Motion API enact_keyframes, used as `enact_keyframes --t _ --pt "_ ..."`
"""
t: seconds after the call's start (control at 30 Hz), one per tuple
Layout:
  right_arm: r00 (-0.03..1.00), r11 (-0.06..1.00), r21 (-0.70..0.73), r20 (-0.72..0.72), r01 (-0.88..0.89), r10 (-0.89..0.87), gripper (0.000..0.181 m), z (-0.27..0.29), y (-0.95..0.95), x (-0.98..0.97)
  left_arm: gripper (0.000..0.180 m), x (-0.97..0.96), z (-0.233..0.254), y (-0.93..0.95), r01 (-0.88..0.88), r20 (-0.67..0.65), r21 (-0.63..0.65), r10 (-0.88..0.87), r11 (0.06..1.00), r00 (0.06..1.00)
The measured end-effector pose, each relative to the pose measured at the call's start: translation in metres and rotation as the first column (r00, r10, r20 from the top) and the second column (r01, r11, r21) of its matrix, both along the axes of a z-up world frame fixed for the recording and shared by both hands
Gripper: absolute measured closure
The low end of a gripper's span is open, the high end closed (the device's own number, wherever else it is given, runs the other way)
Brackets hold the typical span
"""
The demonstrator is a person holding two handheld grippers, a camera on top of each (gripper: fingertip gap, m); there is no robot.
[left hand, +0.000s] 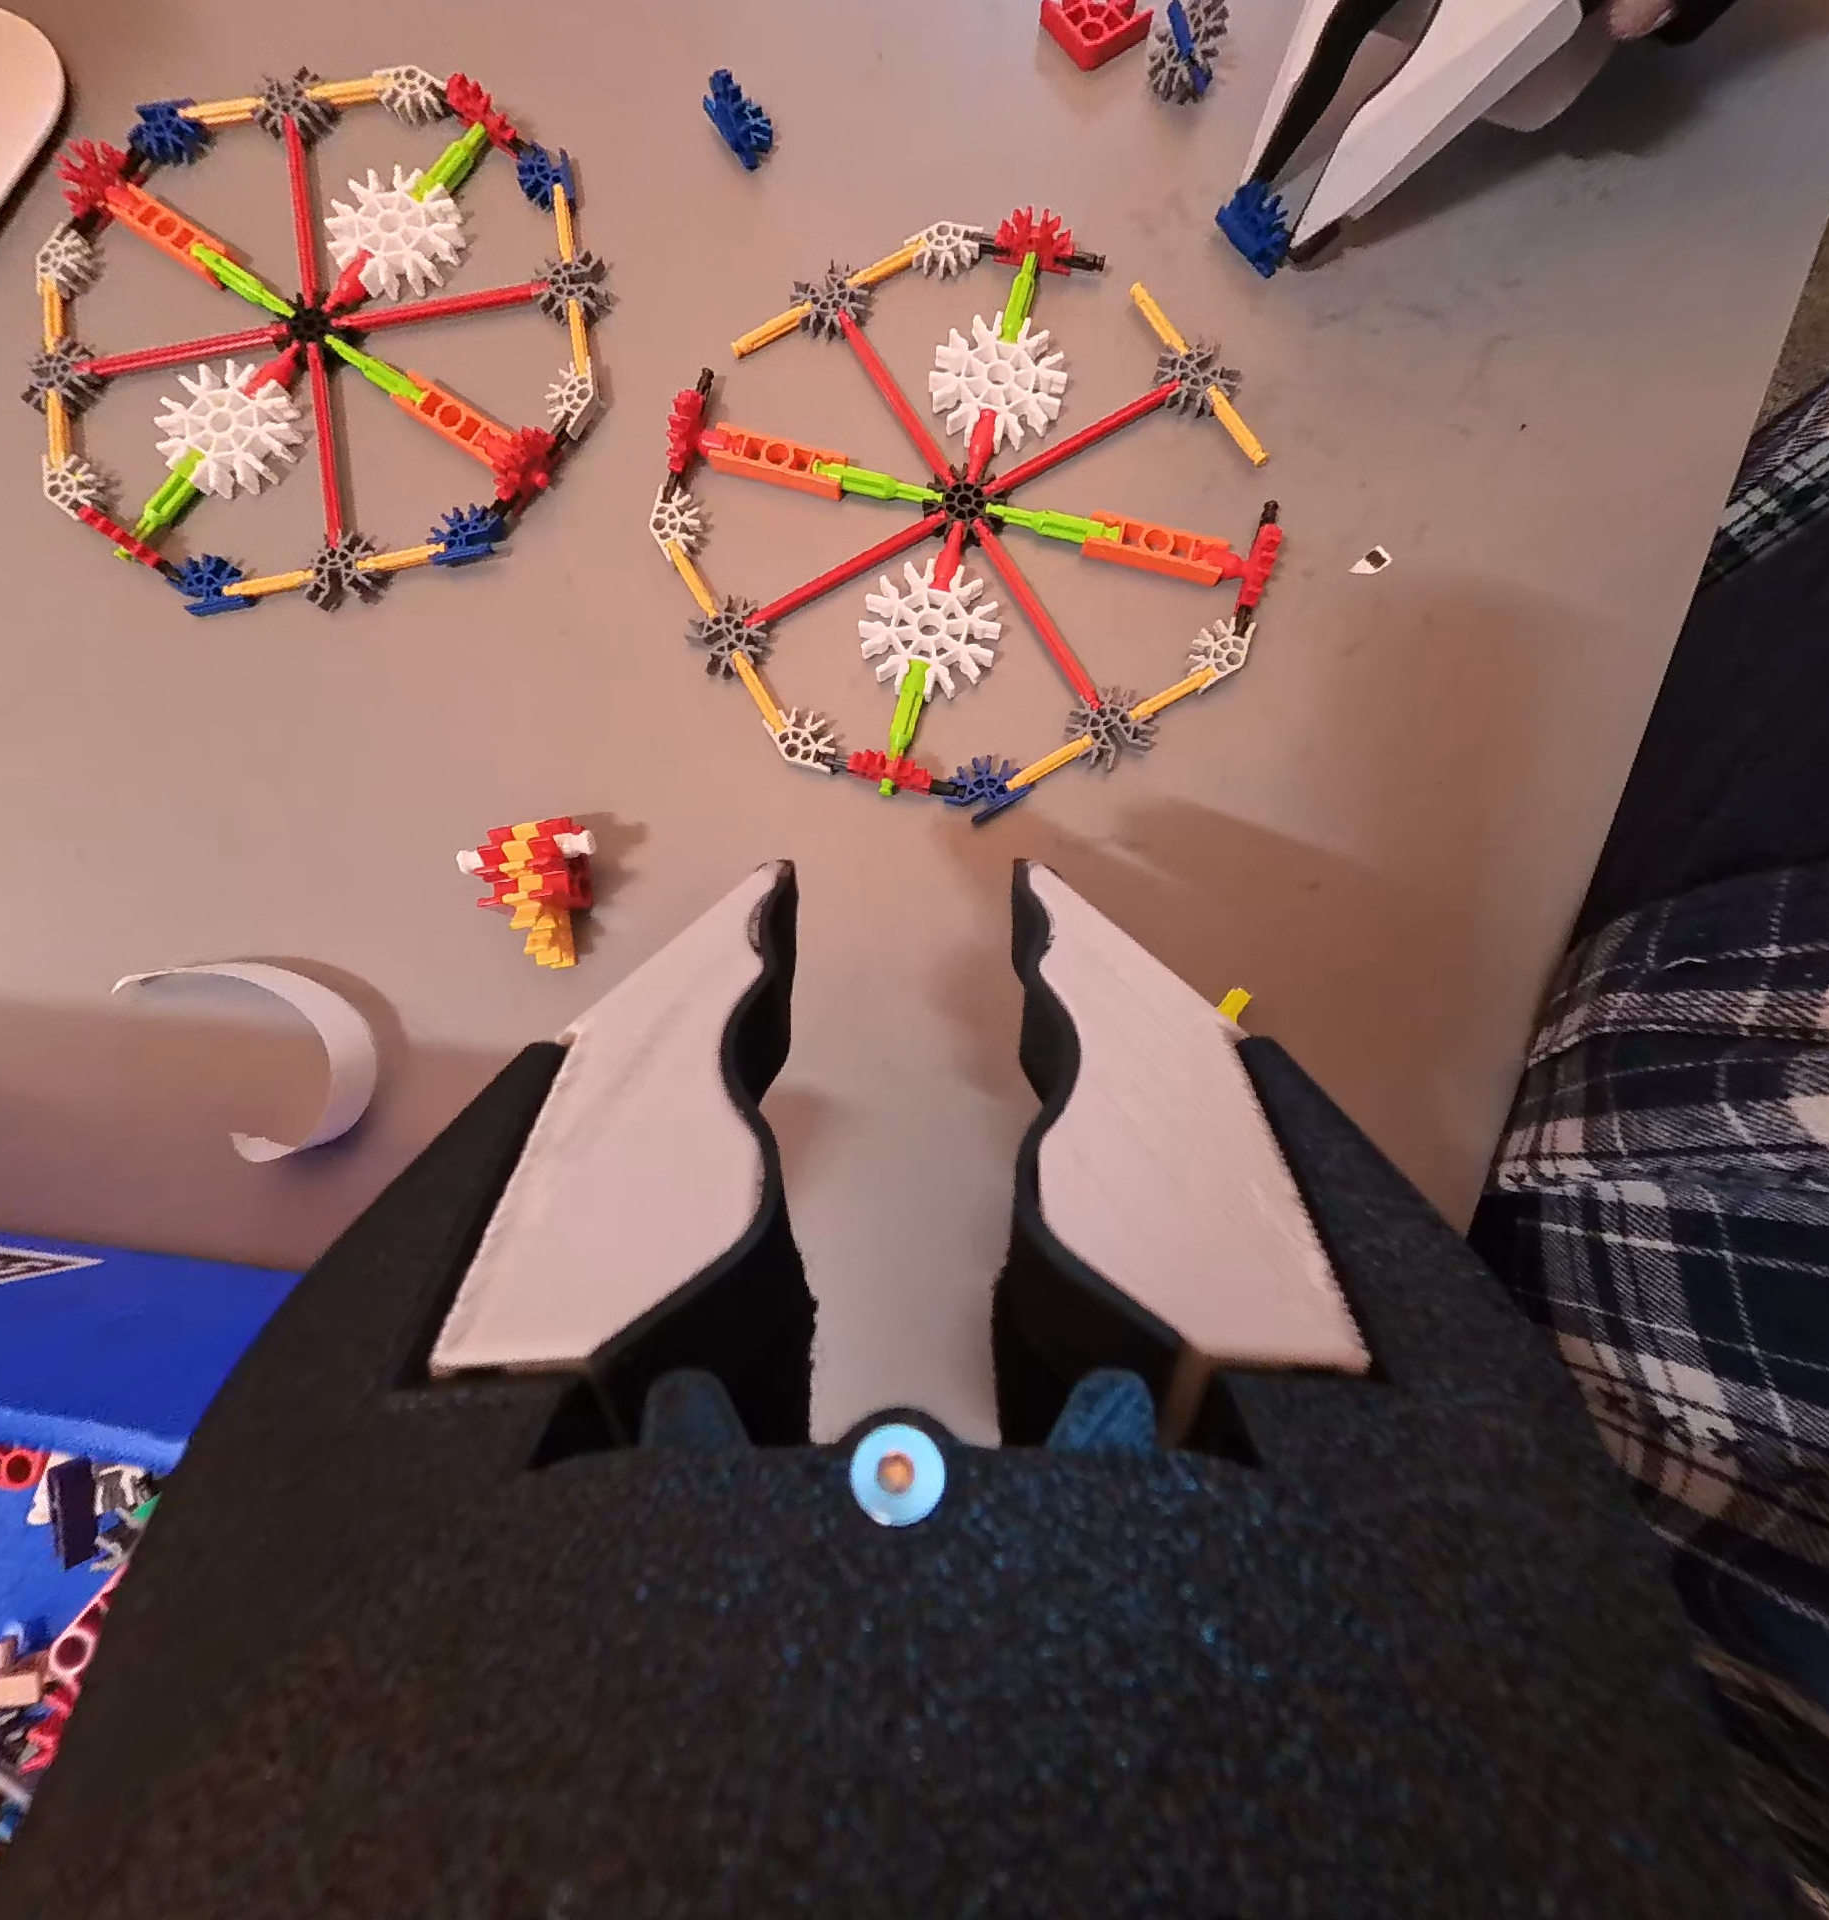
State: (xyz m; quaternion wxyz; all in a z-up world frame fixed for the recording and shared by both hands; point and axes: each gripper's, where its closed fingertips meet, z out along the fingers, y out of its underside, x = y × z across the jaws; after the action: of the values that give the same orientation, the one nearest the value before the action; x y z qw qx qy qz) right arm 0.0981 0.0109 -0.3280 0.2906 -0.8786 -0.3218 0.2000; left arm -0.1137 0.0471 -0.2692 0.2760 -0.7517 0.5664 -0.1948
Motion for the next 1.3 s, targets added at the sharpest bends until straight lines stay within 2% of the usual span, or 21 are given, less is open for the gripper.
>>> enact_keyframes --t 0.37,0.63,1.07,1.17,1.3 --pt "1.0 1.0 0.003 0.005 -0.006 0.006 0.166 0.001 0.002 0.001 0.14 0.004 -0.005 0.0 0.014 -0.008 -0.007 -0.014 1.0 1.0" --pt "1.0 0.999 0.038 -0.016 0.022 -0.022 0.15 0.011 0.007 0.007 0.14 -0.003 0.0 0.009 -0.015 -0.001 -0.001 0.015 1.0 1.0" --pt "0.999 1.0 0.02 -0.046 0.021 -0.02 0.145 0.003 0.008 0.003 0.142 -0.036 0.025 0.045 -0.108 0.013 0.077 0.107 0.991 0.994" --pt "0.995 0.999 0.025 -0.089 0.04 -0.038 0.145 0.003 0.009 0.002 0.147 -0.042 0.03 0.052 -0.144 0.081 0.051 0.139 0.988 0.987" --pt "0.992 0.998 0.022 -0.116 0.06 -0.057 0.15 0.003 0.011 0.003 0.137 -0.049 0.026 0.06 -0.202 0.116 0.038 0.196 0.979 0.974"
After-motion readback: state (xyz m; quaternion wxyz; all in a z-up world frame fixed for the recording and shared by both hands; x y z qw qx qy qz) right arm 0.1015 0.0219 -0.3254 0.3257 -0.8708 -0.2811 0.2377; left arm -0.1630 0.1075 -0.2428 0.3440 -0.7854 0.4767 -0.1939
